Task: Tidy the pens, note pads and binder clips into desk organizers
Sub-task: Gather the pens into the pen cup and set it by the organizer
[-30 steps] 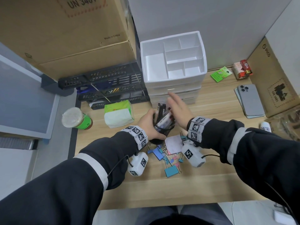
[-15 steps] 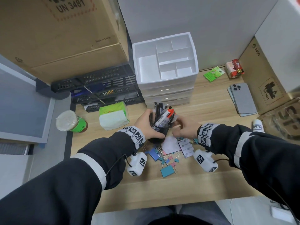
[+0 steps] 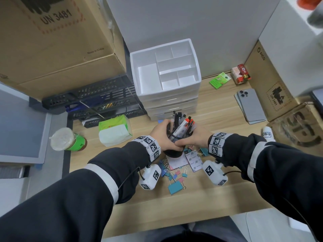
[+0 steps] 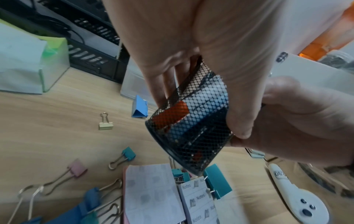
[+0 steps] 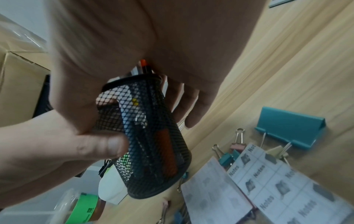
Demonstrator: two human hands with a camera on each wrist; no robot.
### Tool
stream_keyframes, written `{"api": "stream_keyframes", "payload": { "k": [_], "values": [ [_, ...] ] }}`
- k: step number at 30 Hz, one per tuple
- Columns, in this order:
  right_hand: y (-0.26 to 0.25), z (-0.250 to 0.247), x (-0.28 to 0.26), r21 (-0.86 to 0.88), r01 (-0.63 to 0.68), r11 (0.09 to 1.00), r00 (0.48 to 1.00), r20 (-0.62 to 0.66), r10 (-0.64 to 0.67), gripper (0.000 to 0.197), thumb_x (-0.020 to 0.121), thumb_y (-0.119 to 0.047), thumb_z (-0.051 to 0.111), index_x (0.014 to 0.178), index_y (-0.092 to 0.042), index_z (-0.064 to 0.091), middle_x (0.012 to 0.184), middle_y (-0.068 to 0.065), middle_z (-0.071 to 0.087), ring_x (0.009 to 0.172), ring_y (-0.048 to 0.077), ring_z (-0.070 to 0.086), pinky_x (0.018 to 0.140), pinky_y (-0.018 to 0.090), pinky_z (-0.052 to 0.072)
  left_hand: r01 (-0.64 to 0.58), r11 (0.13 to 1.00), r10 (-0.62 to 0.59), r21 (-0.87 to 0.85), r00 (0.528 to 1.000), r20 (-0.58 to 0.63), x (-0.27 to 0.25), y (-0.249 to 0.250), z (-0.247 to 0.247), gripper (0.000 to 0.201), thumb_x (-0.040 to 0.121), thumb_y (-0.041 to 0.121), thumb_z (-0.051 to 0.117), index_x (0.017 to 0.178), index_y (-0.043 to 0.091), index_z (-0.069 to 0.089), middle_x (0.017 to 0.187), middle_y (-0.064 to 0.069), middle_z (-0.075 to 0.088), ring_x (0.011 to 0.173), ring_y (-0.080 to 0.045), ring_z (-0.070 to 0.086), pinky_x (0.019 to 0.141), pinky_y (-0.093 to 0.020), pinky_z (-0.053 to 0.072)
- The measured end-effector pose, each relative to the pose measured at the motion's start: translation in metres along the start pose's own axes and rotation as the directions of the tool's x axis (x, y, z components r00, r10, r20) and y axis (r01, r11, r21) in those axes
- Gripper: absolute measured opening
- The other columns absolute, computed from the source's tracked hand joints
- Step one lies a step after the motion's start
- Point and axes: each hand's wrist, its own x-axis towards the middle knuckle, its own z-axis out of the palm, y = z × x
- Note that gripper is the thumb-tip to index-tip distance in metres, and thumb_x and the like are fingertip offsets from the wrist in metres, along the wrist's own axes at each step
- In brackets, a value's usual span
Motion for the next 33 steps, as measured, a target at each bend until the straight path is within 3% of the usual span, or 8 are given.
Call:
{"api": "stream_keyframes", "payload": {
  "k": [6,8,11,16,19,23,29,33],
  "values": [
    [0.002,-0.034,-0.003,-0.106,0.014,0.994,0.997,-0.077,-0.022,0.033,0.073,0.01,0.079,0.095,-0.012,0.067,0.083,-0.012,0.072,0.077,-0.008,0.068,0.071,0.009,0.051,0.034,0.999,-0.036,0.019,0.996,0.083,0.017,0.015,0.003,0.093,0.06,0.026,0.094,0.137,0.016,0.044,0.11,0.005,0.061,0.094,-0.011,0.062,0.079,-0.022,0.052],
    [0.005,-0.055,-0.002,-0.162,-0.012,0.987,0.991,-0.134,-0.01,0.032,0.072,0.002,0.083,0.099,-0.009,0.07,0.09,-0.006,0.073,0.084,-0.003,0.068,0.075,0.016,0.055,0.066,0.997,-0.07,0.043,0.993,0.098,0.024,0.017,0.002,0.086,0.064,0.026,0.092,0.134,0.016,0.045,0.109,0.002,0.06,0.089,-0.013,0.063,0.072,-0.023,0.05],
    [0.01,-0.094,0.003,-0.259,-0.11,0.96,0.973,-0.227,0.05,0.037,0.067,-0.016,0.088,0.099,-0.015,0.07,0.091,-0.007,0.071,0.087,0.002,0.066,0.071,0.016,0.049,0.124,0.984,-0.135,0.128,0.987,0.083,0.03,0.014,-0.003,0.074,0.069,0.03,0.087,0.129,0.019,0.047,0.109,0.001,0.062,0.09,-0.016,0.065,0.075,-0.03,0.053],
    [0.041,-0.15,0.047,-0.37,-0.295,0.881,0.865,-0.495,0.082,0.092,0.035,-0.064,0.084,0.114,-0.023,0.06,0.098,-0.011,0.07,0.09,0.009,0.067,0.084,0.031,0.057,0.228,0.964,-0.237,0.137,0.97,0.049,0.043,0.003,-0.011,0.06,0.077,0.029,0.081,0.125,0.015,0.048,0.104,-0.001,0.068,0.097,-0.02,0.065,0.086,-0.037,0.054],
    [0.029,-0.149,0.063,-0.353,-0.298,0.887,0.841,-0.536,0.069,0.094,0.036,-0.056,0.087,0.117,-0.02,0.057,0.098,-0.01,0.067,0.09,0.012,0.066,0.078,0.026,0.053,0.265,0.953,-0.272,0.147,0.961,0.036,0.051,0.001,-0.014,0.053,0.078,0.03,0.079,0.12,0.016,0.049,0.096,0.002,0.065,0.083,-0.016,0.061,0.073,-0.031,0.052],
    [0.015,-0.142,0.083,-0.26,-0.253,0.932,0.822,-0.566,0.065,0.08,0.057,-0.022,0.092,0.122,-0.013,0.046,0.105,-0.003,0.057,0.094,0.015,0.055,0.083,0.025,0.042,0.307,0.935,-0.321,0.175,0.946,0.052,0.062,-0.002,-0.014,0.043,0.079,0.033,0.078,0.111,0.017,0.054,0.099,-0.001,0.068,0.081,-0.018,0.062,0.072,-0.032,0.053],
    [0.008,-0.141,0.113,-0.199,-0.247,0.948,0.815,-0.572,0.093,0.087,0.063,-0.016,0.091,0.133,-0.012,0.039,0.109,-0.003,0.049,0.099,0.015,0.049,0.088,0.025,0.04,0.354,0.908,-0.378,0.223,0.922,0.078,0.071,-0.014,-0.012,0.031,0.083,0.031,0.076,0.103,0.015,0.059,0.096,-0.003,0.063,0.083,-0.018,0.057,0.082,-0.033,0.052],
    [0.012,-0.143,0.126,-0.231,-0.231,0.945,0.808,-0.587,0.054,0.091,0.064,-0.023,0.09,0.138,-0.014,0.038,0.109,-0.004,0.05,0.099,0.014,0.05,0.089,0.022,0.037,0.388,0.888,-0.422,0.248,0.901,0.1,0.072,-0.023,-0.013,0.03,0.084,0.032,0.075,0.104,0.018,0.059,0.102,-0.003,0.064,0.088,-0.018,0.058,0.08,-0.029,0.049]
  ]
}}
